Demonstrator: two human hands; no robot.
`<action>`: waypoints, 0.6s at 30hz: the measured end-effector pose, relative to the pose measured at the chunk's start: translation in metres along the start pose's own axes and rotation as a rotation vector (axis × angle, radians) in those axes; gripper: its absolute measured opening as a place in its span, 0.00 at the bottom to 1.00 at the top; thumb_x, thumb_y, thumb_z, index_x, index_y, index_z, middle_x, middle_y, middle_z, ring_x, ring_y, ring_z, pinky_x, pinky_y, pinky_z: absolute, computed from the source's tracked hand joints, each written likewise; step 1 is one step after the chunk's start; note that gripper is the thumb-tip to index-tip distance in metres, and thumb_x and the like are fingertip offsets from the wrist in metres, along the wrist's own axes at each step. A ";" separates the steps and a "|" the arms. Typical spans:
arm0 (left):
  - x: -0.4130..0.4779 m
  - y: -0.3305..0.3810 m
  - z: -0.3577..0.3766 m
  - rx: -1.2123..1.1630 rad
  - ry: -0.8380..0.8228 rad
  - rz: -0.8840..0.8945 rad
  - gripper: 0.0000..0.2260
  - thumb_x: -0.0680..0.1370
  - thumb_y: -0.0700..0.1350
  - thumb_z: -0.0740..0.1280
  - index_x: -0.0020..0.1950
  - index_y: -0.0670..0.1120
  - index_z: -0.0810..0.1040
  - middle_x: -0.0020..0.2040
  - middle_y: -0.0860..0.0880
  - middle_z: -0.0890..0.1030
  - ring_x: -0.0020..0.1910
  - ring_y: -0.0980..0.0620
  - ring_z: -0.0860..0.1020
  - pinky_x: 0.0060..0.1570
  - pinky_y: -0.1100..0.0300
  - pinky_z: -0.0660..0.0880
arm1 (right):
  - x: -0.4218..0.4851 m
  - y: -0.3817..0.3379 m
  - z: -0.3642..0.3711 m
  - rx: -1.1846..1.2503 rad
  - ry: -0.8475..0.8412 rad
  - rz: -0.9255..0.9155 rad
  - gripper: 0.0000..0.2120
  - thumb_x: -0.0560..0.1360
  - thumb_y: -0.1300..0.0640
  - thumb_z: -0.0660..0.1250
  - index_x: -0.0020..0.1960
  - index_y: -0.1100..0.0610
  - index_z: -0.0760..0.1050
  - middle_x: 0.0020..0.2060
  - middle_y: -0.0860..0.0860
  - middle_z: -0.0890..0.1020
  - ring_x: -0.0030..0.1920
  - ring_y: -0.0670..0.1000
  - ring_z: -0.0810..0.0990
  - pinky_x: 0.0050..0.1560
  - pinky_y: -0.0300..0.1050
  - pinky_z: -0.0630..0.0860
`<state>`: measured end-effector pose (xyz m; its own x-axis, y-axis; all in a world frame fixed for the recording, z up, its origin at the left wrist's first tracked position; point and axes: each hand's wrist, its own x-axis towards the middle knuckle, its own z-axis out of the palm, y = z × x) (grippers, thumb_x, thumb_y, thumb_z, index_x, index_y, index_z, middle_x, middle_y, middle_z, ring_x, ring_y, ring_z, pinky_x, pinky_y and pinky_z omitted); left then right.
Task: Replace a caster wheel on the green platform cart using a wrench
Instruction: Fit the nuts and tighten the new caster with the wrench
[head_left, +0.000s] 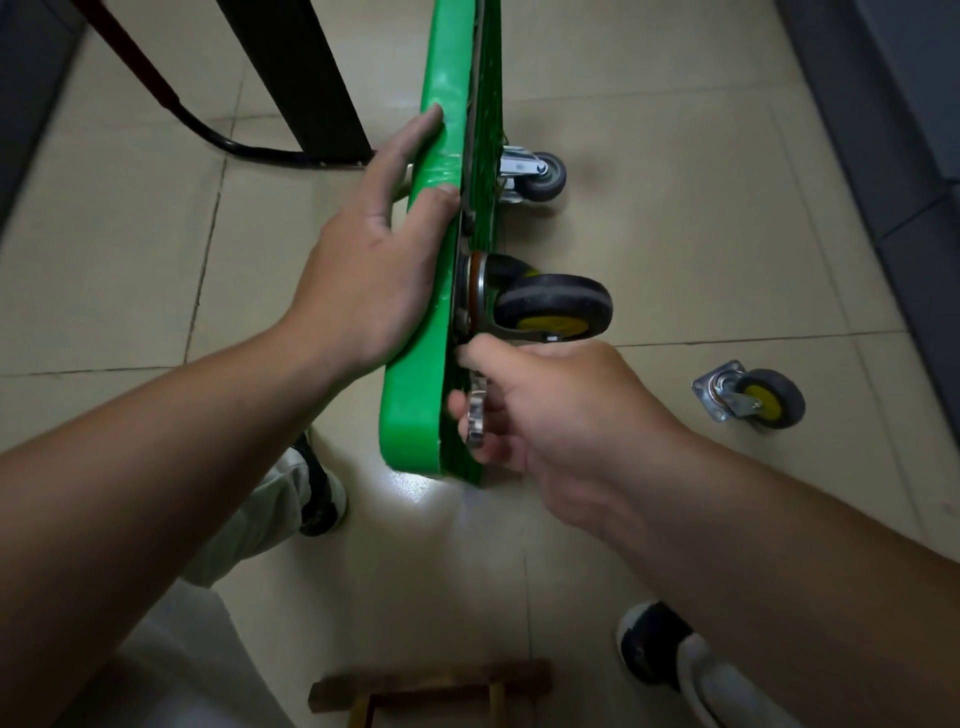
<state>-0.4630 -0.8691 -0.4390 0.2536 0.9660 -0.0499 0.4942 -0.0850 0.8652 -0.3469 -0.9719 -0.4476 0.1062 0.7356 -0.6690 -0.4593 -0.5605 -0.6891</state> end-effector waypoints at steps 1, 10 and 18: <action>0.000 0.001 0.000 0.005 -0.001 -0.001 0.25 0.80 0.60 0.58 0.78 0.71 0.63 0.69 0.57 0.77 0.49 0.61 0.81 0.51 0.54 0.78 | -0.001 -0.001 0.002 -0.004 0.000 0.012 0.05 0.76 0.62 0.72 0.45 0.64 0.81 0.31 0.57 0.80 0.23 0.50 0.75 0.21 0.37 0.70; -0.002 0.006 0.000 0.014 -0.001 -0.014 0.25 0.79 0.61 0.59 0.76 0.73 0.63 0.68 0.61 0.77 0.52 0.58 0.82 0.60 0.46 0.79 | -0.012 0.020 0.015 -0.040 0.097 -0.164 0.07 0.78 0.60 0.70 0.54 0.60 0.82 0.24 0.51 0.81 0.20 0.48 0.75 0.20 0.36 0.68; -0.003 0.005 -0.001 0.014 -0.008 -0.001 0.25 0.79 0.61 0.58 0.77 0.72 0.62 0.71 0.58 0.76 0.46 0.60 0.83 0.56 0.45 0.81 | -0.035 0.052 -0.010 -0.147 0.081 -0.443 0.22 0.77 0.54 0.70 0.71 0.52 0.75 0.27 0.51 0.83 0.24 0.43 0.78 0.25 0.34 0.73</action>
<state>-0.4620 -0.8719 -0.4339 0.2592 0.9643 -0.0548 0.5064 -0.0874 0.8579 -0.3659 -1.0300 -0.4630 0.3351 0.8872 -0.3172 -0.2248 -0.2517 -0.9414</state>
